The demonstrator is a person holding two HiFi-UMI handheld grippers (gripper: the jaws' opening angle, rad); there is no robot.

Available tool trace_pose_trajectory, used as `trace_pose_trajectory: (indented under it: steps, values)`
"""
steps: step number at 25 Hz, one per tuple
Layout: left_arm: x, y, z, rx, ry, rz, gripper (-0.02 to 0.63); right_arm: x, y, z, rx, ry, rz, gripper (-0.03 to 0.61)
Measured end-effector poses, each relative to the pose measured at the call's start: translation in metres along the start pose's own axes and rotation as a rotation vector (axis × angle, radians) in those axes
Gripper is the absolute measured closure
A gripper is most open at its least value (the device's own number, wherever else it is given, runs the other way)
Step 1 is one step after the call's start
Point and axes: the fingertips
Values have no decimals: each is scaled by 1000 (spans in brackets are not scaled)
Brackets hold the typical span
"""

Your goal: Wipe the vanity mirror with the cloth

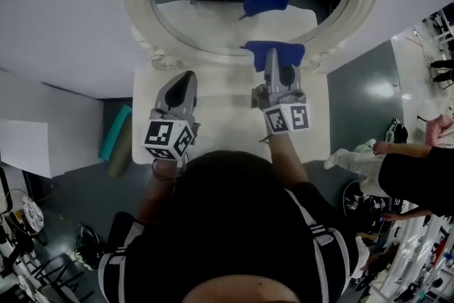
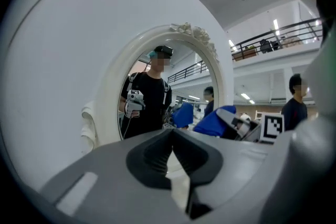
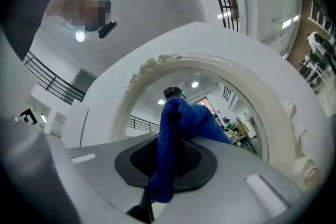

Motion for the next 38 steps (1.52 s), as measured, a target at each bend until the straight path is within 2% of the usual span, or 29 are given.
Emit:
trace_pose_trajectory:
  steps: [4, 6, 14, 23, 26, 31, 38]
  values:
    - [-15, 4, -11, -2, 35, -19, 603, -56, 35, 36, 63, 134, 34, 540]
    - [-21, 10, -12, 2, 43, -22, 603, -78, 49, 52, 78, 173, 47, 540]
    - [-21, -1, -28, 6, 46, -17, 603, -111, 77, 26, 116, 203, 27, 540]
    - [-6, 6, -30, 27, 19, 2, 603, -129, 75, -6, 46, 215, -59, 538]
    - [-4, 6, -27, 27, 23, 11, 603, -122, 63, -10, 9, 199, -70, 538]
    - [-5, 19, -23, 27, 41, 19, 603, -99, 15, -34, -85, 131, -43, 538]
    - [-11, 9, -29, 25, 56, 29, 603, -68, -58, -90, -108, 61, 27, 538]
Point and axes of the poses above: the fingertips, and each gripper's own axes: z backward along the fingers, x to its left, y out of its underside, and after that the axes turned 5 degrees about -x, right-handed
